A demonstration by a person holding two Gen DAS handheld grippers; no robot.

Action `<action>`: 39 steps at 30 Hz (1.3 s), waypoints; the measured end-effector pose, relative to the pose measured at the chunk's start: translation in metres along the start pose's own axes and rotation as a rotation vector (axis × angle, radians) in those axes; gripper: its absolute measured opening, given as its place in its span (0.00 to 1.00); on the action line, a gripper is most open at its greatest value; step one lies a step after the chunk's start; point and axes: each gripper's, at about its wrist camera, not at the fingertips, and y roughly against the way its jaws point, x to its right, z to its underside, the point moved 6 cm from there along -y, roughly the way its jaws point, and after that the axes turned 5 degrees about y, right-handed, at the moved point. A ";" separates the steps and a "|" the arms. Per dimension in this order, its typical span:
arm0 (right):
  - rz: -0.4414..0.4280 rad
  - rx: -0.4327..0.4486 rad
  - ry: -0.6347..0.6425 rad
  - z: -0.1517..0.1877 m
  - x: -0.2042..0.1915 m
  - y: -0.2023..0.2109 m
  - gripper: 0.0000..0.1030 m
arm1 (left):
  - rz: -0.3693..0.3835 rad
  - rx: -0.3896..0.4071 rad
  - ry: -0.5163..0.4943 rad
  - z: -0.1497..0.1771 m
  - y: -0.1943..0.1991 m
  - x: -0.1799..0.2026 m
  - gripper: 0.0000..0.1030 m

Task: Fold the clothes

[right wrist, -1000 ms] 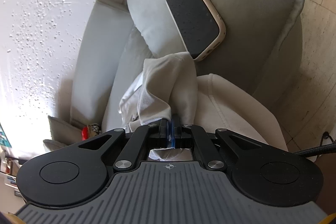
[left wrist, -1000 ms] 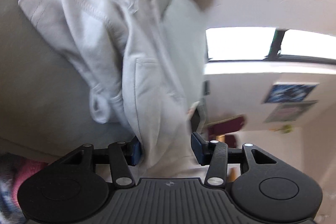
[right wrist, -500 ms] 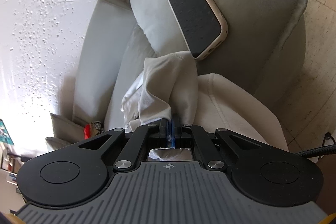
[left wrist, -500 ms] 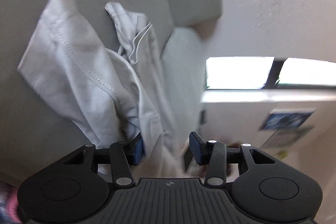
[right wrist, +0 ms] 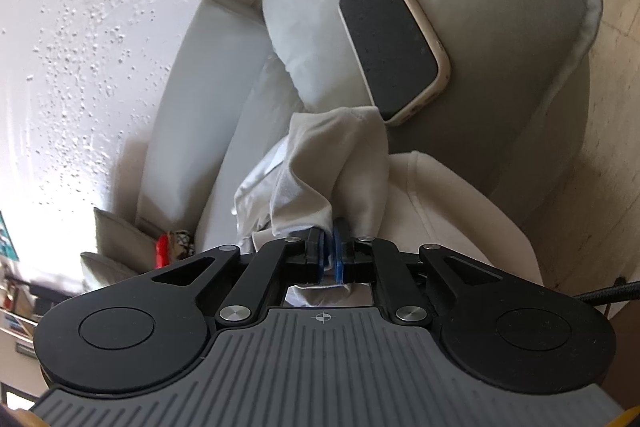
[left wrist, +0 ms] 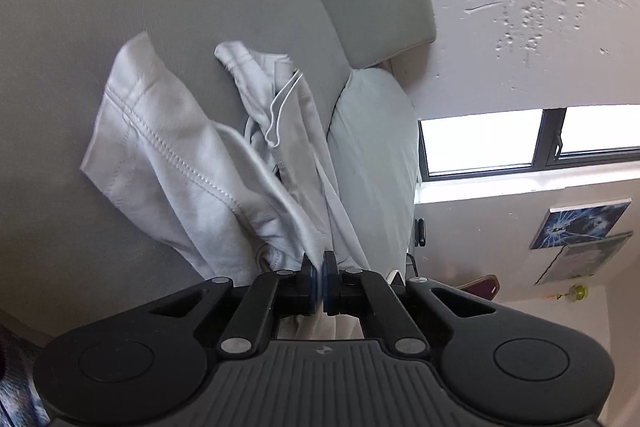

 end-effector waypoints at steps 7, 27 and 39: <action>0.027 0.066 0.023 0.000 -0.006 0.003 0.05 | -0.003 0.010 0.027 -0.003 0.000 -0.009 0.00; -0.537 0.490 0.207 -0.108 -0.229 0.108 0.01 | 0.429 0.555 -0.313 -0.073 0.216 0.217 0.00; -0.702 0.385 0.017 -0.093 -0.343 0.076 0.00 | 0.387 0.956 -0.675 -0.032 0.358 0.408 0.00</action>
